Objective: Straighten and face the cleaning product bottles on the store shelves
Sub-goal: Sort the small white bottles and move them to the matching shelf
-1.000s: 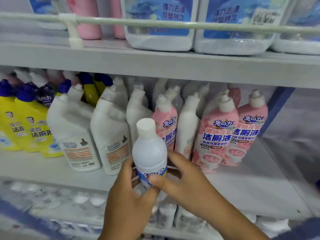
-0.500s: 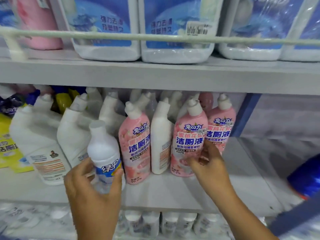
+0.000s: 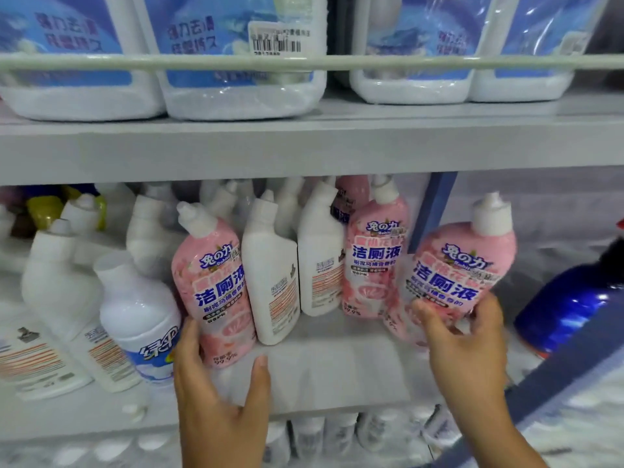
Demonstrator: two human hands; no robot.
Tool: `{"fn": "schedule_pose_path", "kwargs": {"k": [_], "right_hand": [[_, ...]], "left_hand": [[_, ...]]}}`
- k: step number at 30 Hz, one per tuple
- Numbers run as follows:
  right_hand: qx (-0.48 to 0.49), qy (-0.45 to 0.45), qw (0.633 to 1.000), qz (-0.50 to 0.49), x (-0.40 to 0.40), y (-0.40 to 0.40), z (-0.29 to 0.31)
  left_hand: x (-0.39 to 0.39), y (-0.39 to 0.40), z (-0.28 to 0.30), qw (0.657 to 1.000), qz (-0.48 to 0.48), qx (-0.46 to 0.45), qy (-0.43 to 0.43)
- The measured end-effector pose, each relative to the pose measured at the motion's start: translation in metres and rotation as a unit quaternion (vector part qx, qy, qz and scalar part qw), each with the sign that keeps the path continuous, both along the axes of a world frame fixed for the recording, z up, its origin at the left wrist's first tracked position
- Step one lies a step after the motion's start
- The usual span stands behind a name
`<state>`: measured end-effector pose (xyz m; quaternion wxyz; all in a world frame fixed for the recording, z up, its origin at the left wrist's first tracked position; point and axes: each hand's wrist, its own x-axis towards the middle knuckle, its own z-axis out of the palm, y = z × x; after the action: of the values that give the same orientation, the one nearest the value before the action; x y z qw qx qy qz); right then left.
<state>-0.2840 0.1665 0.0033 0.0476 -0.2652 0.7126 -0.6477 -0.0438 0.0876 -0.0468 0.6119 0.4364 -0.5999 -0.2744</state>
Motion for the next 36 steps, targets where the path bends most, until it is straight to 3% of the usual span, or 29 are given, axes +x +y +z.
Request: {"fn": "schedule_pose_path", "kwargs": {"k": [3,7,10,12,15,17,20,23,30,36], "right_hand": [[0.034,0.019,0.996,-0.080,-0.040,-0.010,-0.010],[0.010,0.050,0.994,-0.100,-0.065,-0.034,-0.018],[0.022,0.062,0.992,-0.107,-0.081,-0.052,-0.020],[0.053,0.056,0.989,-0.122,-0.085,-0.057,-0.020],[0.026,0.083,0.984,-0.155,-0.058,-0.041,-0.020],[-0.010,0.073,0.996,-0.057,-0.032,-0.033,-0.020],[0.023,0.015,0.989,0.147,-0.020,-0.051,-0.018],[0.057,-0.022,0.975,0.213,-0.023,-0.074,-0.015],[0.030,-0.005,0.992,0.123,-0.018,-0.023,-0.012],[0.021,0.027,0.998,0.048,-0.043,-0.009,-0.010]], "left_hand": [[-0.008,-0.004,-0.007,1.000,0.014,0.015,0.008],[-0.021,-0.005,-0.006,1.000,0.016,0.019,0.010],[-0.022,-0.015,-0.005,0.995,-0.011,0.075,0.071],[-0.023,-0.023,0.001,0.989,-0.020,0.104,0.098],[-0.027,-0.034,0.009,0.990,-0.001,0.086,0.113],[-0.030,-0.037,0.012,0.993,0.037,0.075,0.089],[-0.036,-0.039,0.015,0.993,0.054,0.090,0.051],[-0.035,-0.041,0.019,0.991,0.035,0.124,0.045],[-0.019,-0.020,0.014,0.989,-0.026,0.141,0.021],[-0.033,-0.007,0.014,0.967,-0.175,0.184,0.012]]}}
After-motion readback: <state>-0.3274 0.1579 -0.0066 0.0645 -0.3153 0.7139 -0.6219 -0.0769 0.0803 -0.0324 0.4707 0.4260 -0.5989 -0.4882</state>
